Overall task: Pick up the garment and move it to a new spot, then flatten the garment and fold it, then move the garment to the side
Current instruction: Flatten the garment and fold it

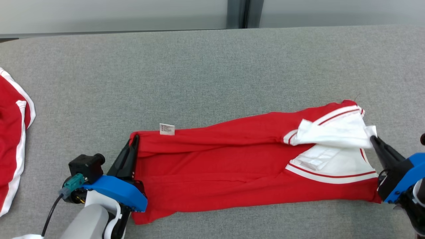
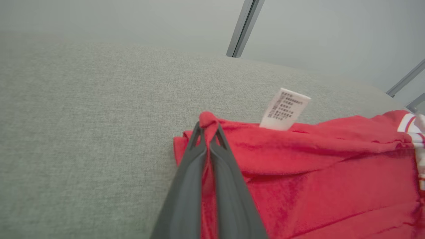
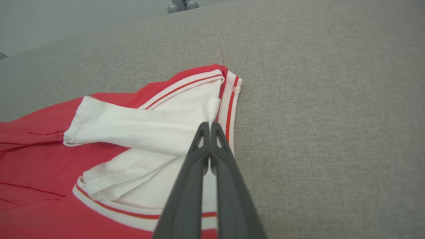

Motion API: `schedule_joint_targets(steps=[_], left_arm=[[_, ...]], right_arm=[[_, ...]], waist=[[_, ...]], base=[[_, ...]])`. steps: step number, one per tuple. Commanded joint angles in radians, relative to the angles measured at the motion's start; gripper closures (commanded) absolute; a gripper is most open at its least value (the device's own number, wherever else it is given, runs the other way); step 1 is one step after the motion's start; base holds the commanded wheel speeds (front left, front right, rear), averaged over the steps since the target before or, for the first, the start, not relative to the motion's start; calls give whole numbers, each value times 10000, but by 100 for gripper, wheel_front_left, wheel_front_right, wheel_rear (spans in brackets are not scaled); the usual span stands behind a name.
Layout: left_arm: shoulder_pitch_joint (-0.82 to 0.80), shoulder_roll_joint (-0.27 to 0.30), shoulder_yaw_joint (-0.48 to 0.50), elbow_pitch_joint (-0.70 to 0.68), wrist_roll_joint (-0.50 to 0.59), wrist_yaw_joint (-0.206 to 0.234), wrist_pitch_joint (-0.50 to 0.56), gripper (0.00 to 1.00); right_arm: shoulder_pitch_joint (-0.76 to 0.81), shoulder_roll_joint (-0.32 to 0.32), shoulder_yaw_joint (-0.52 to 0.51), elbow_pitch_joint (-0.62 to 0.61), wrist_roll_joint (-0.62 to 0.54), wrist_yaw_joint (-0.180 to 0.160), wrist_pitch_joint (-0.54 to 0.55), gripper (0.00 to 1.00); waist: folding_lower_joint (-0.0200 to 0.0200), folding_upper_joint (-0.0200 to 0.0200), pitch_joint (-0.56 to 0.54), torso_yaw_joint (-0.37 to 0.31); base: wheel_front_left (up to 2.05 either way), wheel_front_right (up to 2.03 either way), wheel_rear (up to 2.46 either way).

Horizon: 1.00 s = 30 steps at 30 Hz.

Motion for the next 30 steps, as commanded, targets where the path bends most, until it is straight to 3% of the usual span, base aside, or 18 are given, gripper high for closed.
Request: schedule_joint_targets(steps=[1,4,5,6,7,8,14,22,30], left_arm=[[109,-21,64,52,-7,52,-51,100],[246,-160,157,171,-70,152,-107,100],[302,-209,141,219,-112,153,-95,92],[316,-230,134,248,-106,160,-95,60],[298,-244,142,252,-88,180,-104,20],[310,-268,180,266,-101,222,-117,0],[498,-422,757,-25,131,510,-186,0],[829,-573,2126,-1379,1649,527,-180,0],[404,-463,2460,-1378,2547,335,-182,0]], right_arm=[[232,151,-66,-122,6,1,48,100],[559,373,-141,-328,-72,1,173,100],[654,446,-172,-372,-89,1,205,75],[752,534,-218,-401,-133,1,265,0],[825,591,-258,-474,-193,1,273,0],[895,642,-295,-550,-233,1,292,0],[1575,751,-479,-945,-341,1,775,0],[1634,993,-987,-1305,-938,1,440,0],[312,1404,-1305,118,-1698,1,542,0]], waist=[[1,0,-30,-1],[1,0,-96,-18],[1,0,-113,-23],[1,0,-133,-22],[1,0,-154,-14],[1,0,-180,-2],[1,0,-460,136],[1,0,-833,217],[1,0,-829,133]], base=[[0,0,0],[0,0,0],[0,0,0],[0,0,0],[0,0,0],[0,0,0],[0,0,0],[0,0,0],[0,0,0]])
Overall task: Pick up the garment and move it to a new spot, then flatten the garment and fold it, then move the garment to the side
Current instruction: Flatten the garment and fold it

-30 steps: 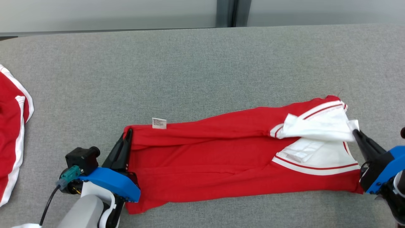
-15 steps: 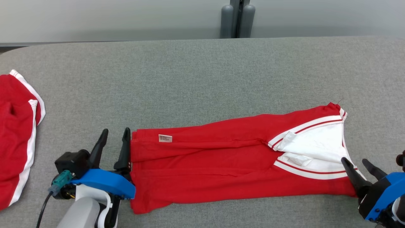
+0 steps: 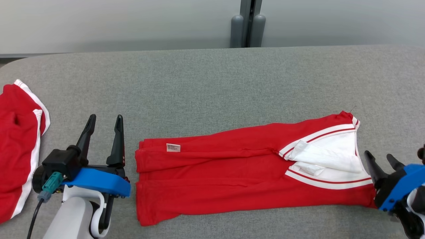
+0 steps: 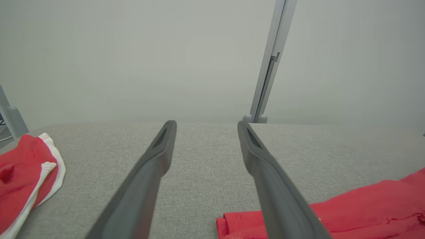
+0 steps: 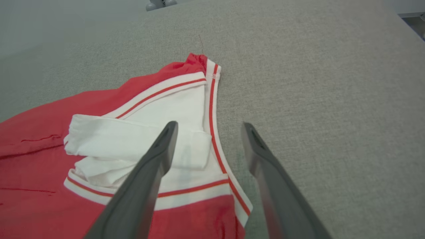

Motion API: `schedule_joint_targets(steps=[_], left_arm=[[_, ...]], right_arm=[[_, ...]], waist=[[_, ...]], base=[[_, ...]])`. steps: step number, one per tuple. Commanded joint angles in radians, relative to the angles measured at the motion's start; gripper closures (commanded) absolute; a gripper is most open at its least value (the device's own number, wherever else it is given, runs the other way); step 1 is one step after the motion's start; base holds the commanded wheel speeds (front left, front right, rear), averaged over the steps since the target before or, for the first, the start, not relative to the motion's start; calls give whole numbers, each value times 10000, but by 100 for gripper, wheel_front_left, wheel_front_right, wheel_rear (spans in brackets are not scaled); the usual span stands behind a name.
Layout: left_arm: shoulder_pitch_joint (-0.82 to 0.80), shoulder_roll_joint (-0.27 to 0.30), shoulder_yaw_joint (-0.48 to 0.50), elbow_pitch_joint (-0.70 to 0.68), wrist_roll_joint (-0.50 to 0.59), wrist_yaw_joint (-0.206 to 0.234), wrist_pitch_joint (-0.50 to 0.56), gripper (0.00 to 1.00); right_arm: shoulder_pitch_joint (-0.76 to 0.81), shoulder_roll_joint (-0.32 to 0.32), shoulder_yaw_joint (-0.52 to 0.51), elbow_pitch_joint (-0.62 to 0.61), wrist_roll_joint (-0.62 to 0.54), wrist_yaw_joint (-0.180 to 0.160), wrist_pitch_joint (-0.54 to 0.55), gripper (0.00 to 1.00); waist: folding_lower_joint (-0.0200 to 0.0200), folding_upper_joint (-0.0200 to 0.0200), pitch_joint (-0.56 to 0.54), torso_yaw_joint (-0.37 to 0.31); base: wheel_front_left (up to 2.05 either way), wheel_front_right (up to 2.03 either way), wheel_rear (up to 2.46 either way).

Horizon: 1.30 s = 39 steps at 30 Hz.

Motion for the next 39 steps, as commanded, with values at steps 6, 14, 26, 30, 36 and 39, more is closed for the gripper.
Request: schedule_joint_targets(steps=[6,14,26,30,36,39], left_arm=[[-534,110,-51,590,-29,-233,9,0],[-750,35,-144,913,-186,-323,27,0],[-541,-19,-141,1080,-293,-344,-18,0],[-410,-11,-100,1110,-322,-336,-28,0],[-220,-21,-72,1108,-377,-313,-32,0],[-112,-23,-66,1056,-375,-284,-37,0]], right_arm=[[-1494,260,-197,2011,-947,1,-139,0],[-2408,527,-219,3845,-1727,1,126,0],[-2437,686,-199,4490,-2145,-1,-256,100],[-2337,338,-273,3997,-1950,-1,-567,100],[-1835,-157,-795,3145,-1975,-1,-555,100],[-1552,-431,-1153,2614,-2093,-1,-523,100]], waist=[[1,0,236,59],[1,0,387,335],[1,0,310,356],[1,0,176,200],[1,0,-100,11],[1,0,-193,-57]], base=[[0,0,0],[0,0,0],[0,0,0],[0,0,0],[0,0,0],[0,0,0]])
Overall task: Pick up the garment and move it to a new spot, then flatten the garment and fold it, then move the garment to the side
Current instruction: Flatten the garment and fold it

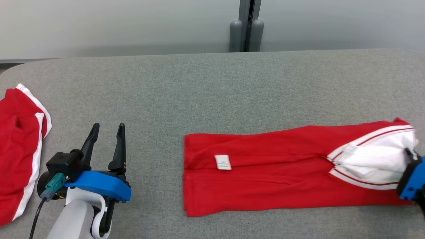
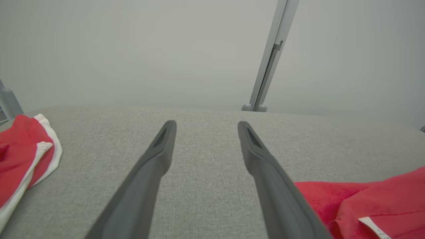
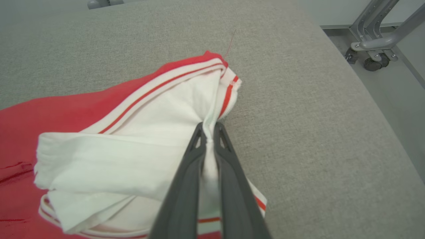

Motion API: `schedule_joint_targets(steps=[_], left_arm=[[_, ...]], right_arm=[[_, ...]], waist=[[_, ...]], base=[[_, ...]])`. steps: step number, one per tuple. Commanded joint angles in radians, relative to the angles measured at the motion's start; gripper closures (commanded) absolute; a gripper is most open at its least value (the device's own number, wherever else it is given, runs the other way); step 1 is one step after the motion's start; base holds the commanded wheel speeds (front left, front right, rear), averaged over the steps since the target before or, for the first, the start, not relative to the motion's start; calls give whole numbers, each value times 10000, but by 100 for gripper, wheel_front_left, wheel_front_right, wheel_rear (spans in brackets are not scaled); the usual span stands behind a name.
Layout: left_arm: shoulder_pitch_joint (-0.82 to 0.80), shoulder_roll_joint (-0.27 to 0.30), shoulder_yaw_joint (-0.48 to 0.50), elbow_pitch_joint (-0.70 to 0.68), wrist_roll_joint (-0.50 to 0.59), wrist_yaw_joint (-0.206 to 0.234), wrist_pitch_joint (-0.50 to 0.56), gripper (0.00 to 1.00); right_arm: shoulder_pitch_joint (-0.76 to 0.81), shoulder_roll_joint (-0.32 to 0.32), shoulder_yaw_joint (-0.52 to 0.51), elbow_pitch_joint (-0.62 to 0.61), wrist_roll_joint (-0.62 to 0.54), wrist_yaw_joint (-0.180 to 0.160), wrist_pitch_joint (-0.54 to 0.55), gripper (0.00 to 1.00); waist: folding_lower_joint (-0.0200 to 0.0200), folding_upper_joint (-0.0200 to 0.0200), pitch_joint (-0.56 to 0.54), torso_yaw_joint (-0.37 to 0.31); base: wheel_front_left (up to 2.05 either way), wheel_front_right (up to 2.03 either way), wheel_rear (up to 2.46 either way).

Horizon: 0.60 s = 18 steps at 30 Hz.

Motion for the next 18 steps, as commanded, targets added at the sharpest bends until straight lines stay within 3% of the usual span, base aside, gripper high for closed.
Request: schedule_joint_targets(steps=[1,9,13,18], left_arm=[[145,13,45,-53,-27,60,-54,0],[289,5,-41,-186,-37,92,-51,0],[349,17,-102,-220,-63,105,-9,0],[415,191,-57,-312,-106,135,36,0]], right_arm=[[153,-198,-146,-206,-105,-3,-24,100],[473,-495,-12,-1332,-417,-3,-106,100],[578,-234,922,-1929,-192,-1,201,100],[425,155,2968,-2523,169,-1,529,100]], waist=[[-1,-1,-45,-34],[-1,-1,-181,-13],[-1,-1,-248,53],[-1,-1,-213,-34]], base=[[0,0,0],[0,0,0],[0,0,0],[0,0,0]])
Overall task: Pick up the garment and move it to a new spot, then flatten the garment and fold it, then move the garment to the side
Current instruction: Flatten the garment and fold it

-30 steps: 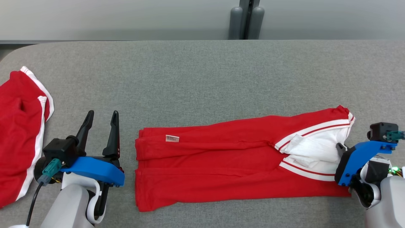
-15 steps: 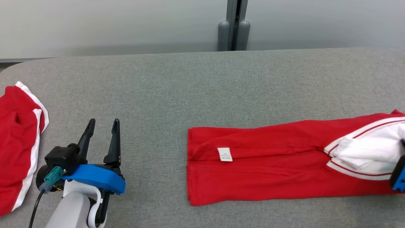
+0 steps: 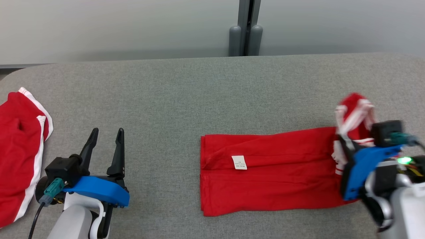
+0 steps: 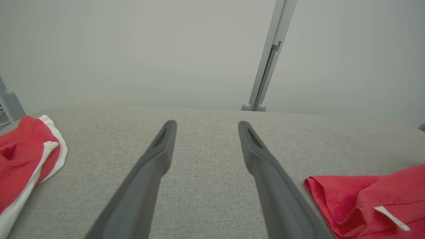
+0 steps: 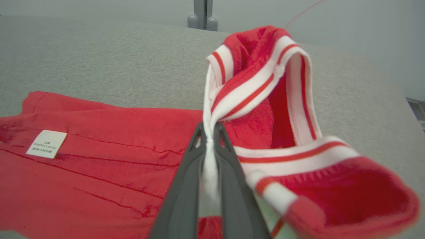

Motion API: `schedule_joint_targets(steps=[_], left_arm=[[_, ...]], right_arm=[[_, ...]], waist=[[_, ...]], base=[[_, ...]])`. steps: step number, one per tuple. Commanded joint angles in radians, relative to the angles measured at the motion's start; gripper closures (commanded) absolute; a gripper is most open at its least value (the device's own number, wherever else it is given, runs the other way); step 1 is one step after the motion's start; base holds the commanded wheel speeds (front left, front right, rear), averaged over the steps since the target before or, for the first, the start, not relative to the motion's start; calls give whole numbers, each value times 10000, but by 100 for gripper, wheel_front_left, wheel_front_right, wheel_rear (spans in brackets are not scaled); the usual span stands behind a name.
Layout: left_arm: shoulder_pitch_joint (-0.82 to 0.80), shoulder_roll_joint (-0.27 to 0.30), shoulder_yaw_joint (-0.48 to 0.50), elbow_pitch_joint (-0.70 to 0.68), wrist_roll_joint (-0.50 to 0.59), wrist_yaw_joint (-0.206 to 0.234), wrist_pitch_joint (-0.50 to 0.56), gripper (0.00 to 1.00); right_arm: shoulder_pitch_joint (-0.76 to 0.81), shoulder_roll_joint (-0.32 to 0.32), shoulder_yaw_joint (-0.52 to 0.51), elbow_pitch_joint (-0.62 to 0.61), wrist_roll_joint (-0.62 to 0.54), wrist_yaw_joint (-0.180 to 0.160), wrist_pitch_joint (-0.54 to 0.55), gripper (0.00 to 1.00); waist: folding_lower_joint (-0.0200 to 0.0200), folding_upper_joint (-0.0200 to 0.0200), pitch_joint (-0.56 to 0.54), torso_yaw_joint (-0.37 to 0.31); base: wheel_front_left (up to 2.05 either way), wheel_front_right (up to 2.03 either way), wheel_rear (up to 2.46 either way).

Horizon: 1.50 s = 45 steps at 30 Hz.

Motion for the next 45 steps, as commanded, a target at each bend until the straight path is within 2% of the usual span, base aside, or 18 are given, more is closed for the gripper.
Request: schedule_joint_targets(steps=[1,5,10,17,25,26,27,28,29,33,37,40,44,45], left_arm=[[88,64,24,-47,-51,13,12,0],[-37,81,-11,-91,-74,12,18,0],[-284,3,-154,-111,-69,-21,52,0],[-376,-10,-242,-60,-88,-45,48,0],[-427,4,-295,33,-140,-43,25,0],[-438,-4,-306,41,-139,-41,21,0],[-442,-10,-319,45,-137,-41,16,0],[-442,-12,-326,52,-143,-41,13,0],[-442,-9,-335,59,-147,-38,9,0],[-406,11,-342,81,-158,-3,-6,0],[-351,50,-325,79,-173,22,-16,0],[-248,90,-286,62,-199,40,-13,0],[-106,130,-275,-5,-233,93,-20,0],[-106,130,-275,-5,-233,93,-20,0]], right_arm=[[-143,119,525,-100,133,1,-19,100],[-391,516,2116,72,293,1,-107,100],[-812,914,3461,937,520,1,-427,100],[-1547,1157,4738,2231,905,1,-957,100],[-2179,1186,5699,3183,1730,1,-1408,100],[-2234,1187,5812,3240,1888,1,-1480,85],[-2288,1185,5894,3300,1978,1,-1543,76],[-2326,1184,5981,3345,2105,1,-1630,4],[-2357,1186,6083,3390,2230,1,-1689,0],[-2500,1179,6233,3443,2506,1,-1924,0],[-2425,1185,6143,2716,3349,1,-2371,0],[-2276,1161,5635,1880,3643,1,-2817,0],[-1786,1008,4373,1168,2798,1,-2773,0],[-1786,1008,4373,1168,2798,1,-2773,0]], waist=[[-1,0,18,-12],[-1,0,45,34],[-1,0,117,222],[-1,0,211,421],[-1,0,254,538],[-1,0,257,542],[-1,0,258,541],[-1,0,257,538],[-1,0,255,535],[-1,0,242,500],[-1,0,185,457],[-1,0,117,386],[-1,0,41,284],[-1,0,41,284]], base=[[0,0,0],[0,0,0],[0,0,0],[0,0,0],[0,0,0],[0,0,0],[0,0,0],[0,0,0],[0,0,0],[0,0,0],[0,0,0],[0,0,0],[0,0,0],[0,0,0]])
